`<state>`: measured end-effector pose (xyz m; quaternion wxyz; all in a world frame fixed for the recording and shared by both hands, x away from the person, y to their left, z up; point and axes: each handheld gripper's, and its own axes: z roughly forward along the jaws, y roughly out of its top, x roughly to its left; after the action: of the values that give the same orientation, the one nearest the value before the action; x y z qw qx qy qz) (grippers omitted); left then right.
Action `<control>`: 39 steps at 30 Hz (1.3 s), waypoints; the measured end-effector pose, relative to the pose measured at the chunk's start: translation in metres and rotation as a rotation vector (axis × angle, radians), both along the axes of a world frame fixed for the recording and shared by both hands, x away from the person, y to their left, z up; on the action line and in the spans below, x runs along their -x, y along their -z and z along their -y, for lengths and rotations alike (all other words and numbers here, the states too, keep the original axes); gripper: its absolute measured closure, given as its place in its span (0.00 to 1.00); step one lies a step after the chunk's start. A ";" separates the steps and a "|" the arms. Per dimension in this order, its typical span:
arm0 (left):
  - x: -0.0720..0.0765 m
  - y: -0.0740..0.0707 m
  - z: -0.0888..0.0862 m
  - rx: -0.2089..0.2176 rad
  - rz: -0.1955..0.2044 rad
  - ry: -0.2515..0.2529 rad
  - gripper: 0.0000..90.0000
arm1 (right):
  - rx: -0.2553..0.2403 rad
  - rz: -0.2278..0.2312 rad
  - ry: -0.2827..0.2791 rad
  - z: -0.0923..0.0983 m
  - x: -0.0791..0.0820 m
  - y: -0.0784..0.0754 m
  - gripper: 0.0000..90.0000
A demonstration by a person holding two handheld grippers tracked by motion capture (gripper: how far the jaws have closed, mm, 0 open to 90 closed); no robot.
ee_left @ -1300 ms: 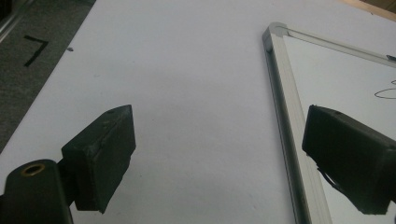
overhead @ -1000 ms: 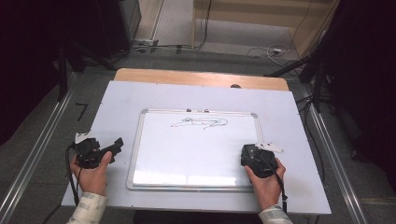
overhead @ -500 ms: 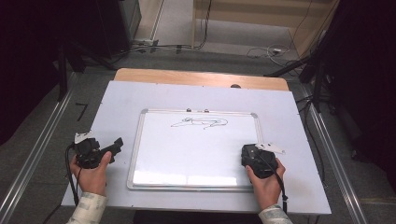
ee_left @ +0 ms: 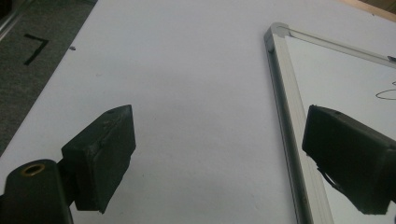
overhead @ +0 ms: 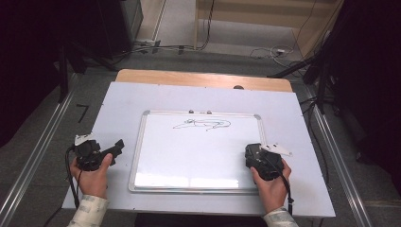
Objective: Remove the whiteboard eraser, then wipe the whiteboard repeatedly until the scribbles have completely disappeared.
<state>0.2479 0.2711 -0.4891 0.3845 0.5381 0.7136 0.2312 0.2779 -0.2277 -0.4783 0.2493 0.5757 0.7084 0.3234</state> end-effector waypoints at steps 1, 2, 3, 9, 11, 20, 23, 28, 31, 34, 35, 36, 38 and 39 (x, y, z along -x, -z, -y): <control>0.000 0.000 0.000 0.001 0.001 -0.002 0.12 | -0.005 0.001 0.000 0.001 0.000 -0.001 0.43; 0.000 0.000 0.000 0.000 0.000 -0.002 0.12 | -0.009 0.004 -0.002 0.001 0.000 -0.003 0.43; 0.000 0.000 0.000 -0.001 -0.001 -0.004 0.12 | -0.007 0.007 -0.005 0.001 0.000 -0.004 0.43; 0.000 0.000 -0.001 -0.001 0.000 -0.005 0.12 | -0.009 0.014 -0.015 0.001 0.000 -0.007 0.43; 0.000 0.000 -0.001 -0.001 0.001 -0.004 0.12 | -0.012 0.015 -0.016 0.001 0.000 -0.007 0.43; 0.000 0.000 -0.001 -0.002 0.000 -0.005 0.12 | -0.014 0.019 -0.018 0.002 0.000 -0.009 0.43; 0.000 0.000 -0.001 -0.002 -0.001 -0.004 0.12 | -0.017 0.019 -0.018 0.002 0.001 -0.009 0.43; 0.000 0.000 -0.001 -0.002 0.000 -0.005 0.12 | -0.016 0.017 -0.021 0.002 0.000 -0.009 0.43; 0.000 0.000 -0.001 -0.003 -0.001 -0.004 0.12 | -0.021 0.017 -0.025 0.001 0.000 -0.009 0.43; 0.000 0.000 0.000 -0.002 -0.001 -0.005 0.12 | -0.021 0.021 -0.034 -0.001 -0.001 -0.011 0.43; 0.000 0.000 0.000 -0.002 -0.001 -0.003 0.12 | -0.021 0.020 -0.033 -0.001 -0.002 -0.011 0.43; 0.000 0.000 0.000 -0.002 -0.001 -0.003 0.12 | -0.023 0.017 -0.036 -0.002 -0.002 -0.010 0.43; 0.000 0.000 0.000 -0.005 -0.001 0.000 0.12 | -0.023 0.016 -0.041 -0.002 -0.004 -0.011 0.43; 0.000 0.000 0.000 -0.004 -0.001 0.000 0.12 | -0.024 0.015 -0.043 -0.003 -0.005 -0.011 0.43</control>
<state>0.2481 0.2707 -0.4894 0.3829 0.5389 0.7133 0.2327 0.2831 -0.2251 -0.4673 0.2409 0.5608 0.7148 0.3414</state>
